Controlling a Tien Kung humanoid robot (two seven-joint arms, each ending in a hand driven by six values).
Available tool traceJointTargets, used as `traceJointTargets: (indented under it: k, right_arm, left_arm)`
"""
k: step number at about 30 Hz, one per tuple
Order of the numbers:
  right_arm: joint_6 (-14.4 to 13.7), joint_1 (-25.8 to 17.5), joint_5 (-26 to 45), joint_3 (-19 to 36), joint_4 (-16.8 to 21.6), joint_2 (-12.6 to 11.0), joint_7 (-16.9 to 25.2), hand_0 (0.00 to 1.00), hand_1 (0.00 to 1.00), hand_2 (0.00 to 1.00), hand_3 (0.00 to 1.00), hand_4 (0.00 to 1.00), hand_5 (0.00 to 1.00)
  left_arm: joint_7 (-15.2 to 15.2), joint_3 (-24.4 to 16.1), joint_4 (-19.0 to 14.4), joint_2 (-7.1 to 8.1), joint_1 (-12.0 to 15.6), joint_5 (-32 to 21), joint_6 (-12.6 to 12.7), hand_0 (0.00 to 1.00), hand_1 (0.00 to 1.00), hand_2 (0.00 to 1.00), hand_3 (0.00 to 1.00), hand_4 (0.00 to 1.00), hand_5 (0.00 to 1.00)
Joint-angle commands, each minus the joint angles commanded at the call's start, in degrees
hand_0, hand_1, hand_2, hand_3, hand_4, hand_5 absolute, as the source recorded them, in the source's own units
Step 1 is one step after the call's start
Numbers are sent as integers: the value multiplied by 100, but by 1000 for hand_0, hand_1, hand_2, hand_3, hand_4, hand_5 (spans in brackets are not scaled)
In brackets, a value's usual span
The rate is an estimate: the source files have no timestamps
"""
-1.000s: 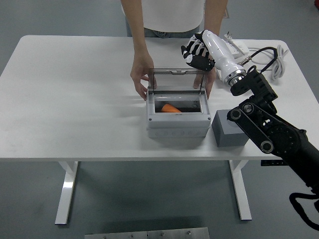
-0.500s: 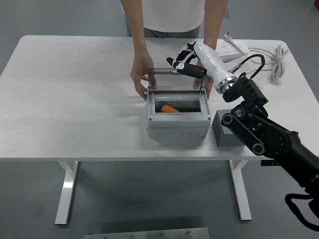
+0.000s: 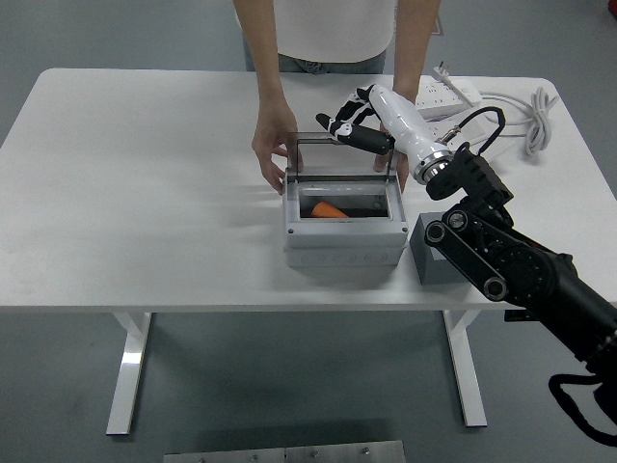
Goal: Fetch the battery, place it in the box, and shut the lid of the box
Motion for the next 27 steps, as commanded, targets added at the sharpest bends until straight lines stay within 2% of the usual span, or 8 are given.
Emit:
traceJointTargets:
  k: [11, 12, 13, 27]
  right_arm:
    - [38, 34, -144, 3, -323, 32, -52, 666, 521, 562, 508, 874, 774]
    - [39, 39, -149, 4, -335, 34, -52, 666, 521, 562, 508, 874, 774]
    - [40, 45, -152, 6, -340, 38, -53, 693, 552, 602, 548, 871, 770]
    - [43, 94, -188, -25, -360, 63, -130, 694, 572, 616, 575, 868, 765]
  left_arm:
    - [-2, -30, -2, -8, -13, 52, -45, 632, 698, 573, 541, 500, 2]
    - [-5, -35, -3, -8, -13, 59, -52, 632, 698, 573, 541, 500, 2]
    - [-7, -37, -3, -9, -13, 64, -57, 632, 698, 573, 541, 500, 2]
    - [-38, -22, -3, -28, -34, 53, -98, 632, 698, 573, 541, 500, 2]
